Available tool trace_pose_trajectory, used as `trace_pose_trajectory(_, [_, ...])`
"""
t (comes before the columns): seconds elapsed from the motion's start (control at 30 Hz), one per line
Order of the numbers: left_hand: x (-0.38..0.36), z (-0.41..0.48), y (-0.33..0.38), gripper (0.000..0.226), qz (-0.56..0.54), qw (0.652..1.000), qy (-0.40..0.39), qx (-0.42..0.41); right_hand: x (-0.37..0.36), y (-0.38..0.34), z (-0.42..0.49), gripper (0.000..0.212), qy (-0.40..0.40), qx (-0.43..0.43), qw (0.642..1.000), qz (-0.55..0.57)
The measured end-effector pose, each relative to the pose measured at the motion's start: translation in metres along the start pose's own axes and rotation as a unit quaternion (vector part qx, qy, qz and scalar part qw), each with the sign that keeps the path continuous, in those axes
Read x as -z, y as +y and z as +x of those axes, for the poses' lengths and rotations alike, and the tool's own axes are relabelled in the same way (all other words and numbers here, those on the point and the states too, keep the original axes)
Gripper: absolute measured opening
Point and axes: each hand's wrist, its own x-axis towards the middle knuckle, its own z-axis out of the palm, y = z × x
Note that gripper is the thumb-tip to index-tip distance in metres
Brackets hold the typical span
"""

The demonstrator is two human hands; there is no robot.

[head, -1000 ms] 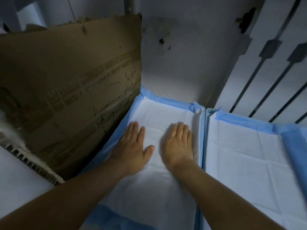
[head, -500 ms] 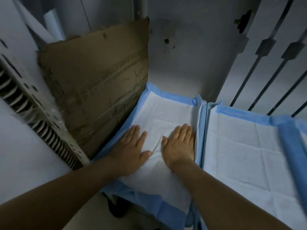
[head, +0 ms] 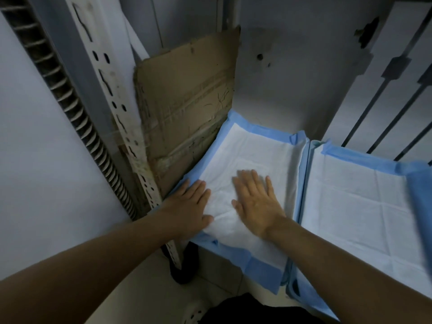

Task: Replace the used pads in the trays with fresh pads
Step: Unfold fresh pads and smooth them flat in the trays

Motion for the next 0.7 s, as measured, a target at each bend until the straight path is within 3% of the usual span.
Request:
trace_pose_trajectory(0.13, [0.008, -0.002, 0.002, 0.072, -0.026, 0.999, -0.047, 0.004, -0.006, -0.022, -0.027, 0.081, -0.063, 0.08, 0.989, 0.106])
trace_pose_trajectory(0.37, [0.008, -0.004, -0.001, 0.073, -0.067, 0.997, -0.044, -0.009, 0.005, -0.016, -0.06, 0.046, -0.192, 0.088, 0.961, 0.178])
trace_pose_trajectory(0.43, [0.008, -0.007, -0.003, 0.071, -0.085, 0.996, -0.017, -0.009, 0.004, -0.016, -0.063, 0.043, -0.194, 0.078, 0.956, 0.204])
trace_pose_trajectory(0.5, [0.007, -0.015, -0.005, 0.06, -0.09, 0.992, 0.073, -0.041, 0.005, -0.017, -0.064, 0.042, -0.192, 0.07, 0.954, 0.22])
trace_pose_trajectory(0.6, [0.002, -0.03, -0.012, 0.011, -0.008, 0.98, 0.166, -0.11, 0.007, -0.019, -0.064, 0.041, -0.189, 0.068, 0.953, 0.226])
trace_pose_trajectory(0.7, [-0.005, -0.047, -0.023, 0.029, 0.062, 0.976, 0.164, -0.133, 0.008, -0.021, -0.065, 0.041, -0.184, 0.068, 0.954, 0.226])
